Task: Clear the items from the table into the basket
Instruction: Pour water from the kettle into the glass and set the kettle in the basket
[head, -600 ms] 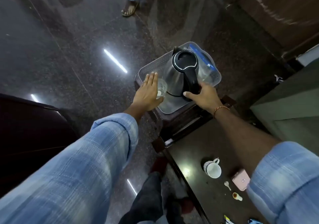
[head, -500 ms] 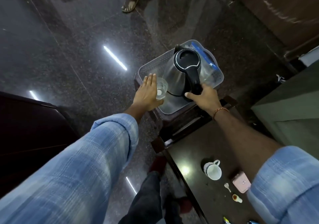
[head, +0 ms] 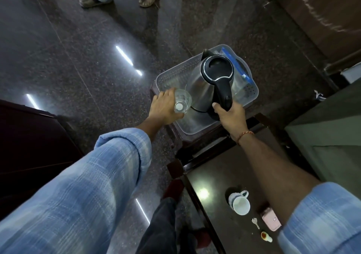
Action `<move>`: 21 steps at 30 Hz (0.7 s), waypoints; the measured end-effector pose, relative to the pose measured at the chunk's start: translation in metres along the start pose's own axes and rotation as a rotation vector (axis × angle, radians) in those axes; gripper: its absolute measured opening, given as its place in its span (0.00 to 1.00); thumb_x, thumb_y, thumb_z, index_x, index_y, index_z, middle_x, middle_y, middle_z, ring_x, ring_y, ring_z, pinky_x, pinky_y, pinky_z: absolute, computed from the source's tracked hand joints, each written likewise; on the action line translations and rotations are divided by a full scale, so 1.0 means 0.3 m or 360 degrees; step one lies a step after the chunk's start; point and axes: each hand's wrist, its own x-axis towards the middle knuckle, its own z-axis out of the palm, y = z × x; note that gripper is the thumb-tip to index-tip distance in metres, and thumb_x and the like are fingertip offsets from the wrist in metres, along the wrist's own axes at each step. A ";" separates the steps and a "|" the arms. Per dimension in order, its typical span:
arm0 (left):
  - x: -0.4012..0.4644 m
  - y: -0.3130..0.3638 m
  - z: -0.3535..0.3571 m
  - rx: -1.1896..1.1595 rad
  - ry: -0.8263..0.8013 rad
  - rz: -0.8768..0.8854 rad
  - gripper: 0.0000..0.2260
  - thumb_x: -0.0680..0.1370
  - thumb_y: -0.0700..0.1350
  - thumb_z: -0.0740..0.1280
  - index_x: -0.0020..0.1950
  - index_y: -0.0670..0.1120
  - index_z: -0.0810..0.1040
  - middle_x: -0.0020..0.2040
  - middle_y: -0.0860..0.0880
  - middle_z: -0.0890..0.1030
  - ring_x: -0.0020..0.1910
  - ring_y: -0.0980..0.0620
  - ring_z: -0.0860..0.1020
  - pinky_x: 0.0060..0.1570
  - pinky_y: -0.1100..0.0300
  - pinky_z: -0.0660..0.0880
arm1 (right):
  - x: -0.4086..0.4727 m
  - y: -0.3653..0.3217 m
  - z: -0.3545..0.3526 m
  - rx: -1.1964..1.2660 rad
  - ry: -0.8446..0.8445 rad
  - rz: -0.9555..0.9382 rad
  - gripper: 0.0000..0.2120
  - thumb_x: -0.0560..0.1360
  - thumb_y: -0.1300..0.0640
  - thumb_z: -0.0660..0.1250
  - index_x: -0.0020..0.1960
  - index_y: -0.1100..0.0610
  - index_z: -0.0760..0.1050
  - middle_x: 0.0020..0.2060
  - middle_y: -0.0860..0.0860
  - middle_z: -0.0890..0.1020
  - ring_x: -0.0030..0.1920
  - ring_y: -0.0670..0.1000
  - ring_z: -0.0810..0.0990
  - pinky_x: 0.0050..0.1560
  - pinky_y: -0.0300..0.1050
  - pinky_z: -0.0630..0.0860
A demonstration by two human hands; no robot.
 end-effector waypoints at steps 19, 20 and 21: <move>-0.224 0.121 -0.244 -0.0916 0.0250 0.0179 0.37 0.61 0.50 0.81 0.66 0.49 0.68 0.55 0.55 0.79 0.52 0.61 0.78 0.49 0.70 0.73 | -0.270 -0.165 -0.429 0.0093 0.0035 -0.0339 0.06 0.71 0.59 0.72 0.39 0.59 0.75 0.33 0.52 0.78 0.37 0.48 0.77 0.40 0.47 0.74; -0.241 0.137 -0.267 -0.0930 0.0254 0.0197 0.37 0.60 0.50 0.81 0.65 0.50 0.68 0.54 0.56 0.78 0.51 0.62 0.78 0.47 0.73 0.71 | -0.307 -0.196 -0.490 0.0063 0.0032 -0.0374 0.06 0.71 0.62 0.71 0.39 0.61 0.75 0.33 0.53 0.78 0.36 0.47 0.77 0.39 0.44 0.74; -0.263 0.159 -0.292 -0.0940 0.0257 0.0221 0.37 0.59 0.50 0.81 0.64 0.51 0.68 0.53 0.58 0.78 0.51 0.64 0.77 0.45 0.76 0.70 | -0.349 -0.232 -0.553 0.0012 0.0035 -0.0387 0.05 0.72 0.64 0.71 0.39 0.62 0.76 0.31 0.52 0.78 0.33 0.45 0.77 0.36 0.41 0.73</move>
